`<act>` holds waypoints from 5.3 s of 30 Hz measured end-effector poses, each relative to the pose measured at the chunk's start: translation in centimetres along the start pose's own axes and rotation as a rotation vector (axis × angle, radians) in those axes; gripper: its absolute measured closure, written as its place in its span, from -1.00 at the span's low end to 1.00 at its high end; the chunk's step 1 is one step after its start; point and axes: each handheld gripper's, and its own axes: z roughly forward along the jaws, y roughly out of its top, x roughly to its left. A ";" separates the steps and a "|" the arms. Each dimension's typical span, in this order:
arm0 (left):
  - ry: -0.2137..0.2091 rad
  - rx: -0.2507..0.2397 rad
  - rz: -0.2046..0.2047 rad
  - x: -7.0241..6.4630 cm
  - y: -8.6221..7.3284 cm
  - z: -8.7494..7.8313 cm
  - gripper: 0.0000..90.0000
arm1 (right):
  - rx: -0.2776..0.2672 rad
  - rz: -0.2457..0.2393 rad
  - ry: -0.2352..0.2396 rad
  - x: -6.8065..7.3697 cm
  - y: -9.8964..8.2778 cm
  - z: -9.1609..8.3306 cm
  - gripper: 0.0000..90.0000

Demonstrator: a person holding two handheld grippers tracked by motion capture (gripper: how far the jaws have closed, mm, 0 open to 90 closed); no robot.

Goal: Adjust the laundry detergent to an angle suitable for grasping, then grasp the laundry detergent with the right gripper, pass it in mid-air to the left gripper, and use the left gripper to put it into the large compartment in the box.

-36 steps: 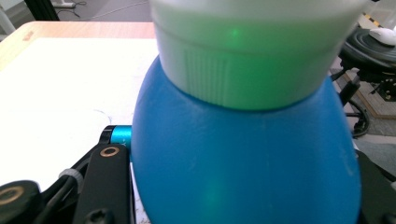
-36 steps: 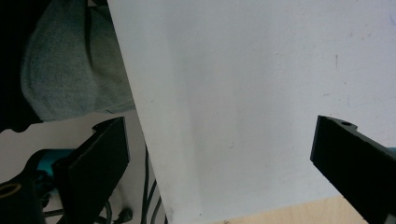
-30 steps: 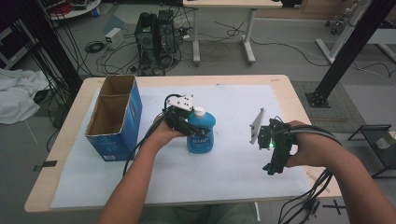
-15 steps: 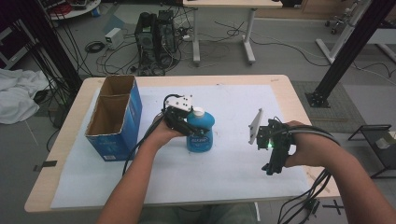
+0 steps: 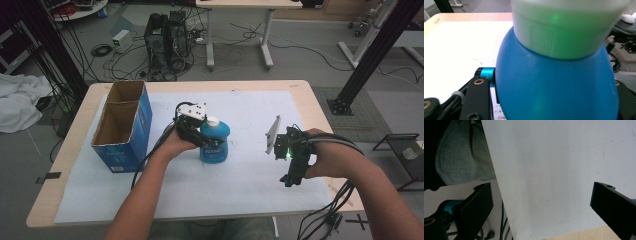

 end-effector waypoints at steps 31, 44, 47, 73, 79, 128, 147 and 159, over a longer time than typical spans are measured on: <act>0.095 -0.033 -0.065 -1.6 1.0 -3.0 -0.44 | -0.020 -0.008 -0.004 0.2 1.2 -0.1 -0.92; 0.150 -0.007 -0.044 -3.3 2.0 -5.3 -0.53 | -0.027 -0.035 -0.006 0.1 1.4 -0.1 -0.92; 0.167 -0.004 -0.047 -3.8 2.3 -5.8 -0.55 | -0.025 -0.041 -0.008 0.1 1.5 -0.1 -0.92; 0.287 0.245 -0.093 -6.9 5.0 -10.5 -0.81 | -0.040 -0.070 -0.005 -0.2 2.4 -0.4 -0.92; 0.291 0.389 -0.087 -7.2 5.9 -10.8 -0.84 | -0.039 -0.071 -0.003 -0.2 2.4 -0.4 -0.92; 0.122 0.935 -0.076 -6.0 8.3 -10.0 -0.87 | -0.018 -0.093 0.014 -2.0 3.9 -0.9 -0.92; 0.120 0.924 -0.082 -6.1 8.5 -9.7 -0.87 | -0.036 -0.075 0.013 -2.7 3.4 -1.3 -0.92; 0.105 0.894 -0.086 -6.1 8.3 -9.9 -0.87 | -0.026 -0.064 -0.001 -2.9 3.2 -1.7 -0.92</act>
